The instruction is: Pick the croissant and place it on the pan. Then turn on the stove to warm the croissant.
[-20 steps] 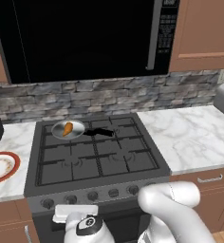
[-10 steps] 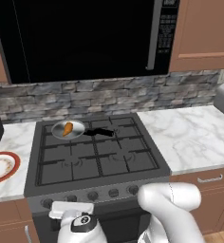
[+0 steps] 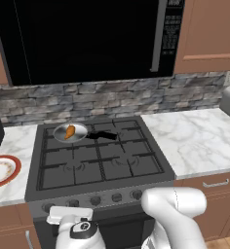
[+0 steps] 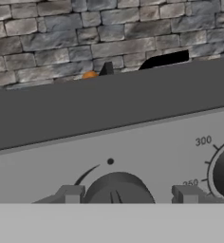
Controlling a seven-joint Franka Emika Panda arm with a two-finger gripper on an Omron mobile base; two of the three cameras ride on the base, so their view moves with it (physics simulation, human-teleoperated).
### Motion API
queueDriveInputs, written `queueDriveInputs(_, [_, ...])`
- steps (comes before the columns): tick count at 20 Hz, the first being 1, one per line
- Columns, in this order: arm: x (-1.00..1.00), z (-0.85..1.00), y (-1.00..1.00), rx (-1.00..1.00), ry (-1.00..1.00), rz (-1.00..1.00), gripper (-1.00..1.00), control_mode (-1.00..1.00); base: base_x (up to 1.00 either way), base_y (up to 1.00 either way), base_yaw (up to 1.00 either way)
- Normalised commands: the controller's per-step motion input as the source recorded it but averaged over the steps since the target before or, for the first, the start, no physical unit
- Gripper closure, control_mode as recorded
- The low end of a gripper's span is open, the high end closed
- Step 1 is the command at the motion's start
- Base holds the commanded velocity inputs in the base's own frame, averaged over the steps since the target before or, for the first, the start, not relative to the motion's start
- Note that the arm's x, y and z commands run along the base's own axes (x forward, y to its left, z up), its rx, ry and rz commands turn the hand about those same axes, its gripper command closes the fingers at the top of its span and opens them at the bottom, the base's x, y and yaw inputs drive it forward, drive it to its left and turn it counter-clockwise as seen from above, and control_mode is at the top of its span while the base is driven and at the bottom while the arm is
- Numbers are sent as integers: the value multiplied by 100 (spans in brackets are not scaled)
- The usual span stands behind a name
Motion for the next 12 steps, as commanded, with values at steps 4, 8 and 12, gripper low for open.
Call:
queueDriveInputs(4, [20,-30,0,0,-1,0,100,-100,0,0,0])
queueDriveInputs(8, [32,-31,0,0,0,0,100,-100,0,0,0])
queueDriveInputs(12, [34,-47,-13,0,-2,0,100,-100,0,0,0])
